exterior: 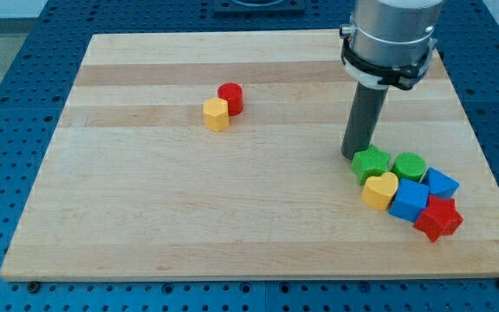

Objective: Move your arm to the red circle

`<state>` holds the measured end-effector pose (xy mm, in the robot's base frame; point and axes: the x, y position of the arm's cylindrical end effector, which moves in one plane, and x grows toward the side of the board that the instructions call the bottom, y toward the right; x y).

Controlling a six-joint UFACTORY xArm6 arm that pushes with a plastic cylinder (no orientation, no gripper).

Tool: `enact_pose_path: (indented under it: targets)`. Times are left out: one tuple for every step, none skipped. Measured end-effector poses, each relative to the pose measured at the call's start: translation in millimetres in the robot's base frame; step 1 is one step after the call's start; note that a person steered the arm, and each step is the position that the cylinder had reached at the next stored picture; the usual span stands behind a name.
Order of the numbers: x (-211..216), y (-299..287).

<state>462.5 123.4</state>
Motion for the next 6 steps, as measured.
enact_pose_path:
  targets:
    - [-27.3, -26.6]
    - [-76.8, -54.9]
    - [-128.9, -90.4]
    - [-155.6, -136.7]
    - [-148.6, -182.8]
    - [-125.6, -201.2]
